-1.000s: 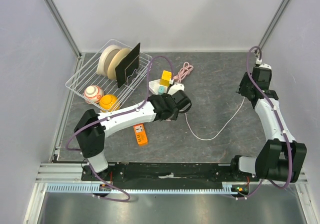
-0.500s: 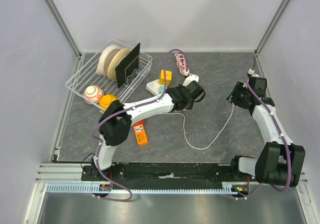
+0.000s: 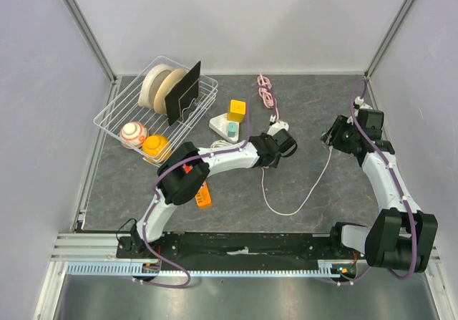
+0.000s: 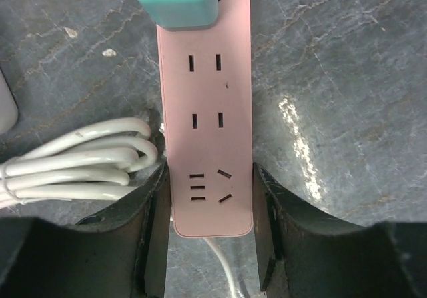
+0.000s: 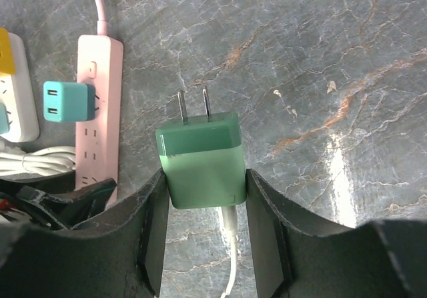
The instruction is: Insert the plug
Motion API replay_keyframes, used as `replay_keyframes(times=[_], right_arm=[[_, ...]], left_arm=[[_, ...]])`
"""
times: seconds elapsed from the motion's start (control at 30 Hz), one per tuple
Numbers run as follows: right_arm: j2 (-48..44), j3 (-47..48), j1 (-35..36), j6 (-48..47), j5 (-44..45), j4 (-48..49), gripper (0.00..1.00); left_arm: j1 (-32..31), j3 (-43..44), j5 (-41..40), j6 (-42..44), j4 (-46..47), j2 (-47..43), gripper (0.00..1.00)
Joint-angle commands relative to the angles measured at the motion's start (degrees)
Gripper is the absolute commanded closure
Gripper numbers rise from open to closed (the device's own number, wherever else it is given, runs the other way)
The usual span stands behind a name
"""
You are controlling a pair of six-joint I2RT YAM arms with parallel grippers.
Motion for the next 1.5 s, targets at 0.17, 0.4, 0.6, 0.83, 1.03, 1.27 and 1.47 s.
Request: replay_keyframes(times=[0.17,0.4,0.6,0.83,1.03,1.27,1.47], right_arm=[[-2.68,0.40,0.19,-0.26,-4.62,2.28,1.00],[-2.86,-1.18,4.92,-1.15,-7.96,5.70,0.99],[-1.01,-1.79,12.21,-2.72,-10.07,9.92,0.99],[-0.65,-3.28,20.57,-10.98,-15.43,12.82,0.98],[-3.03,-6.36,24.88,-14.50,-20.18,19.50,0.97],[-3.03,-6.54,29.10,-15.65,-22.11,22.23,0.97],[-1.98,-6.01,31.83,-16.17,-21.24,22.24,0.96]], left_arm=[[-4.58,-6.27,5.67,-10.62,-0.79,-3.08,0.84],[-4.50,-11.89,9.55,-12.20,2.10,-14.93,0.44],[-0.46,-17.78,11.82,-13.34,3.77,-27.94,0.25],[8.41,-25.78,20.96,-15.89,7.81,-39.11,0.16],[14.84,-34.30,36.07,-20.29,20.28,-43.68,0.16],[15.02,-36.51,42.06,-23.01,26.97,-43.16,0.19],[15.02,-37.74,43.56,-25.04,30.49,-42.99,0.22]])
